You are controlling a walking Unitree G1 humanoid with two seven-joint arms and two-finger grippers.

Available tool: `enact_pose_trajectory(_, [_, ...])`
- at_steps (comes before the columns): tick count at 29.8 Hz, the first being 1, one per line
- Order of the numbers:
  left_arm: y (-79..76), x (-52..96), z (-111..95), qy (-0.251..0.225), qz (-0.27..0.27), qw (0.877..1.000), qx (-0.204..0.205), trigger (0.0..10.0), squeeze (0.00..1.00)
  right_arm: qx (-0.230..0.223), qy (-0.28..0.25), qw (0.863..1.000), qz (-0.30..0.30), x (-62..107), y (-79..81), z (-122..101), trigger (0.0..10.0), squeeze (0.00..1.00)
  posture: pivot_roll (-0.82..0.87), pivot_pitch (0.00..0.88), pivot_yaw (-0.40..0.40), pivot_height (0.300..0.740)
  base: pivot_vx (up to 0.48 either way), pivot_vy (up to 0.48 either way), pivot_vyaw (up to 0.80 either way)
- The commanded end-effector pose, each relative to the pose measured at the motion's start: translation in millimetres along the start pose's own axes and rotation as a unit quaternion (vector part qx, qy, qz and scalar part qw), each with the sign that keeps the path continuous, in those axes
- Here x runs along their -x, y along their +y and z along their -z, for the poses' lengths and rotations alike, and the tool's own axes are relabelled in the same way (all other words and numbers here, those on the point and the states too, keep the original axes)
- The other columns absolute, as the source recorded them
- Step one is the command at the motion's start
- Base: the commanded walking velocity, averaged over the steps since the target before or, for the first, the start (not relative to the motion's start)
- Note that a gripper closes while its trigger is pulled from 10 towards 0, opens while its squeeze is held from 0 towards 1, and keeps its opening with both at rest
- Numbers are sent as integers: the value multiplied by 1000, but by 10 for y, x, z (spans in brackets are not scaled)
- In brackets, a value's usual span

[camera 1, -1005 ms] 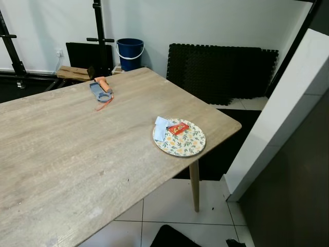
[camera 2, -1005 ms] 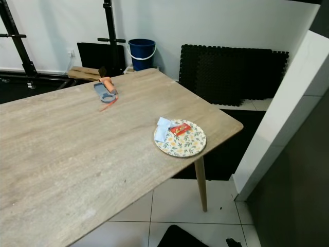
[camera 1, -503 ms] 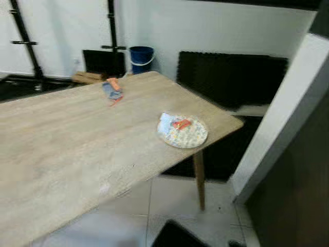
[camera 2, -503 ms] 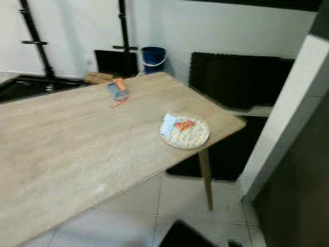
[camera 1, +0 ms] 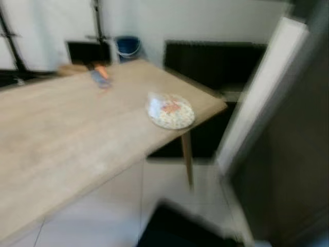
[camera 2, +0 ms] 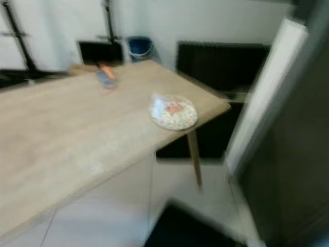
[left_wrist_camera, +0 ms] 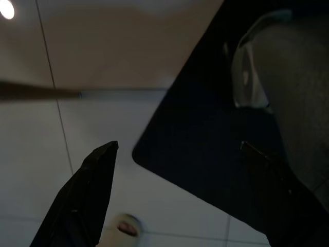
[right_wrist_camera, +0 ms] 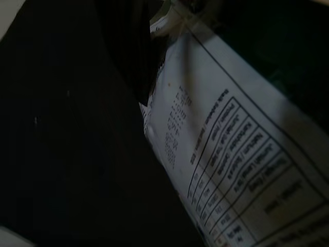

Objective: Restocking fridge

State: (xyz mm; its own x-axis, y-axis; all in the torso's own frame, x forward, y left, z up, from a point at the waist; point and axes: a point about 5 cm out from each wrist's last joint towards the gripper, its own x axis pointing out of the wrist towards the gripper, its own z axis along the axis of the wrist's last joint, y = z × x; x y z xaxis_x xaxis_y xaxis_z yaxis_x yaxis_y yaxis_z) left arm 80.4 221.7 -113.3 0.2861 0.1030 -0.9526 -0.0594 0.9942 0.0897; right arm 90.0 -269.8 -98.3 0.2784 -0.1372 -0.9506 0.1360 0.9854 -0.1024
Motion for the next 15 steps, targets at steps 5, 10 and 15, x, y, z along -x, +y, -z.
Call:
enact_pose_trajectory(5, [-120,-10,-20,-7,23,1000,-11,10000,0,0,1,1000,11,4,-33,-10,10000,0,-67,11,-87,740,0,0,-800])
enact_pose_trajectory(10, [-146,-11,-38,-12,28,999,-21,10000,0,4,7,1000,18,7,-53,6,10000,0,-67,11,-87,740,0,0,-800])
enact_pose_trajectory(15, [-155,-12,-50,-16,31,999,-27,10000,0,6,13,1000,27,12,-76,26,10000,0,-67,11,-87,740,0,0,-800])
